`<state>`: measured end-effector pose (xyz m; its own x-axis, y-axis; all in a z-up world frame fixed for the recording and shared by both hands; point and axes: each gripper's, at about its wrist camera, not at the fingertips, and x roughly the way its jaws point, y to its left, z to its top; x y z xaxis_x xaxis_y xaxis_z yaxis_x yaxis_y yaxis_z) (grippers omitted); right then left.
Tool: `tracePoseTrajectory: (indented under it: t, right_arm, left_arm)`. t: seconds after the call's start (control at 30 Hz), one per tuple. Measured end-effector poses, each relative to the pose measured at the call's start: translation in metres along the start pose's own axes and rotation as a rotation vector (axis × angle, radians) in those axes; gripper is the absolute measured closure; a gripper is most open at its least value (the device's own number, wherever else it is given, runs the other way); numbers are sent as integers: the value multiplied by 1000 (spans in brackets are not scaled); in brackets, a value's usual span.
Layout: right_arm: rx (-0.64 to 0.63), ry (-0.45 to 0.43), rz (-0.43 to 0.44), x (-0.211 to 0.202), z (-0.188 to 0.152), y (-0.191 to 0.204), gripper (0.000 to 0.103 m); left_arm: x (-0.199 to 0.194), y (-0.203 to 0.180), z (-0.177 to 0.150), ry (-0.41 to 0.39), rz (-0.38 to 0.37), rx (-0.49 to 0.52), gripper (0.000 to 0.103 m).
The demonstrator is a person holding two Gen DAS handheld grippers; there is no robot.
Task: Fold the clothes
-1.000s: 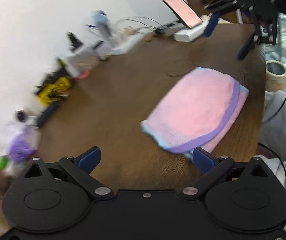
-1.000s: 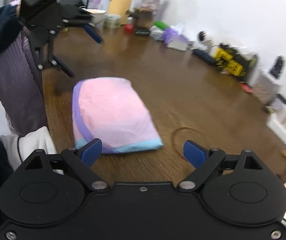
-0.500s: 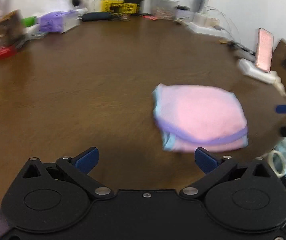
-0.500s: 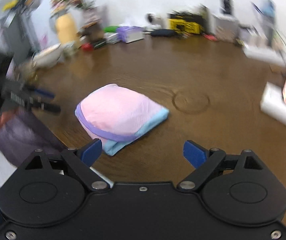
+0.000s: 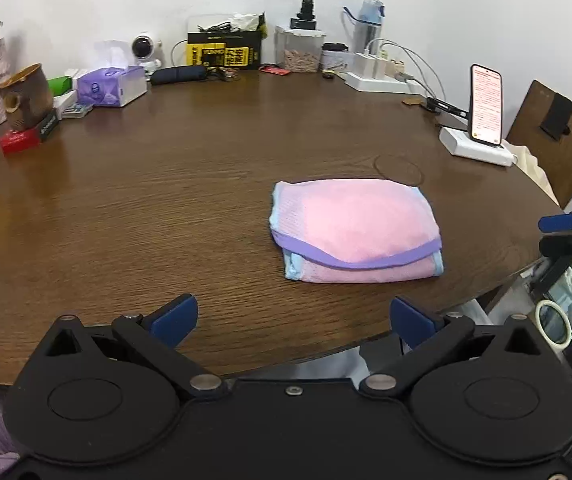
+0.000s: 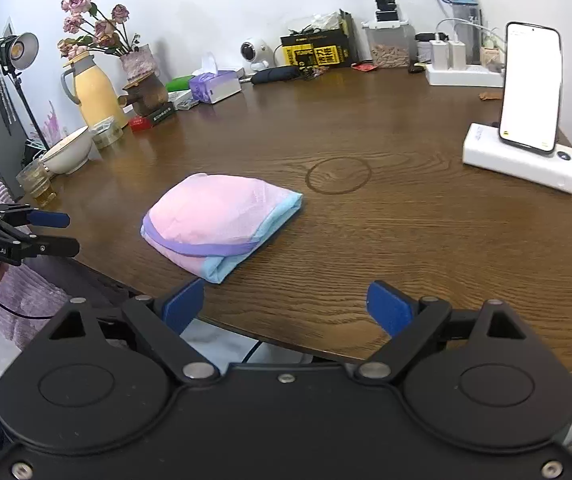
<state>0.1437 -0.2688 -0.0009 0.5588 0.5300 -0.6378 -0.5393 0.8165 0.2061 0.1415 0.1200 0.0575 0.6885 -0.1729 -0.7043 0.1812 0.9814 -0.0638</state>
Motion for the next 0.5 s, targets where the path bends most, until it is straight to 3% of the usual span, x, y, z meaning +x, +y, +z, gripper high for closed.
tracePoseTrajectory:
  t: [0.5]
  right_arm:
    - [-4,14,-19,22,0,-2,11]
  left_arm:
    - [20,-1,5,29,-19,-2,0]
